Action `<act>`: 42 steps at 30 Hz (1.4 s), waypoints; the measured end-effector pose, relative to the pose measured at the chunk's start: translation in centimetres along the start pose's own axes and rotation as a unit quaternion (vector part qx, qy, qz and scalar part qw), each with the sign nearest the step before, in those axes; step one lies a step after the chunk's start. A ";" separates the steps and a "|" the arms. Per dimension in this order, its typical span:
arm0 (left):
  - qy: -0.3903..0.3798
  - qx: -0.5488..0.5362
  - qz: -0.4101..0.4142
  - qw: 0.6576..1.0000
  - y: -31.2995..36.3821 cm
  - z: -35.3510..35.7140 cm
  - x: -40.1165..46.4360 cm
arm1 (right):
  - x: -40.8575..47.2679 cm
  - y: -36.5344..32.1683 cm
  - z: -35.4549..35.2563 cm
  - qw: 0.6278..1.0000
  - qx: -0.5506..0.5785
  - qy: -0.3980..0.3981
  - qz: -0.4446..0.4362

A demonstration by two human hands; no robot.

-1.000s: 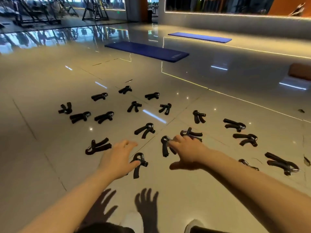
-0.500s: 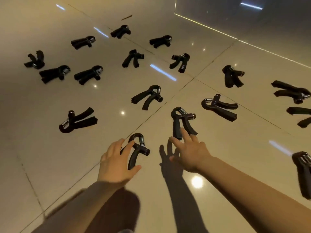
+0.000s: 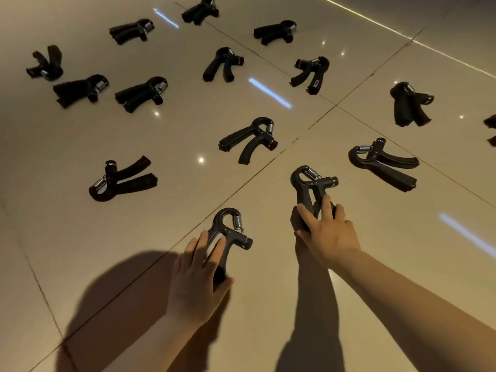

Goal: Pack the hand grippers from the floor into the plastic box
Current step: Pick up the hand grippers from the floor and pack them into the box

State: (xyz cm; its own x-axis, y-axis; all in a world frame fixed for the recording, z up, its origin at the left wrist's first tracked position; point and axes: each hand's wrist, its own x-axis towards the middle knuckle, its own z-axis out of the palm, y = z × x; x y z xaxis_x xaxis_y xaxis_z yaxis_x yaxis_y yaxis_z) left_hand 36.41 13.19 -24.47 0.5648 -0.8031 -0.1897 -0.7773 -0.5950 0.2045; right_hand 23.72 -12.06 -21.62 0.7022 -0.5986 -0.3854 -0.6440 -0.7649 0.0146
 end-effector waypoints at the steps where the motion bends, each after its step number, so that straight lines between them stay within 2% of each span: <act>1: 0.009 -0.008 -0.005 1.000 0.2 0.1 -0.2 | -0.8 0.5 0.6 1.000 0.003 0.008 -0.005; 4: 0.028 -0.057 -0.024 0.998 0.5 -0.2 -0.2 | -3.4 1.7 2.2 0.999 0.020 0.042 -0.016; 13: 0.031 -0.082 -0.012 0.996 -0.1 -0.1 -0.3 | -7.9 3.9 4.6 0.993 0.031 0.096 -0.053; 15: 0.058 -0.106 -0.033 0.992 -0.3 0.2 -0.4 | -7.5 4.1 4.4 0.994 0.057 0.093 -0.024; 18: 0.090 -0.141 -0.111 0.980 -0.1 0.2 -0.8 | -7.3 4.7 4.4 0.992 0.089 0.078 0.044; 20: 0.091 -0.168 -0.129 0.973 -0.1 0.2 -0.9 | -7.4 4.8 4.4 0.992 0.088 0.076 0.048; 23: 0.121 -0.186 -0.104 0.970 -0.6 -0.2 -0.6 | -7.2 4.8 3.7 0.990 0.119 0.053 0.054; 25: 0.168 -0.187 -0.071 0.965 -0.4 -1.2 -0.3 | -7.1 4.9 2.7 0.983 0.166 0.053 0.057; 28: 0.237 -0.194 0.001 0.952 0.8 -3.5 0.4 | -7.5 4.6 0.4 0.964 0.241 0.107 0.041; 31: 0.267 -0.170 0.071 0.946 2.5 -5.7 1.6 | -7.8 4.1 -2.4 0.949 0.257 0.181 0.016; 36: 0.234 -0.172 0.141 0.946 5.8 -7.3 3.5 | -7.6 2.9 -4.7 0.952 0.215 0.215 -0.029; 42: 0.205 -0.175 0.158 0.950 7.3 -7.3 5.8 | -5.8 1.4 -5.1 0.932 0.277 0.232 -0.031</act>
State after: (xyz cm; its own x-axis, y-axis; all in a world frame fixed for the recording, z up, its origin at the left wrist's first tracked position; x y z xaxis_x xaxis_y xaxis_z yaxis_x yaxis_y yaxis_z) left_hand 36.03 3.97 -17.06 0.4339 -0.8462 0.3093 -0.8273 -0.2383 0.5087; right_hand 20.27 -10.85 -14.67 0.7165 -0.6937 0.0732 -0.5648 -0.6386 -0.5228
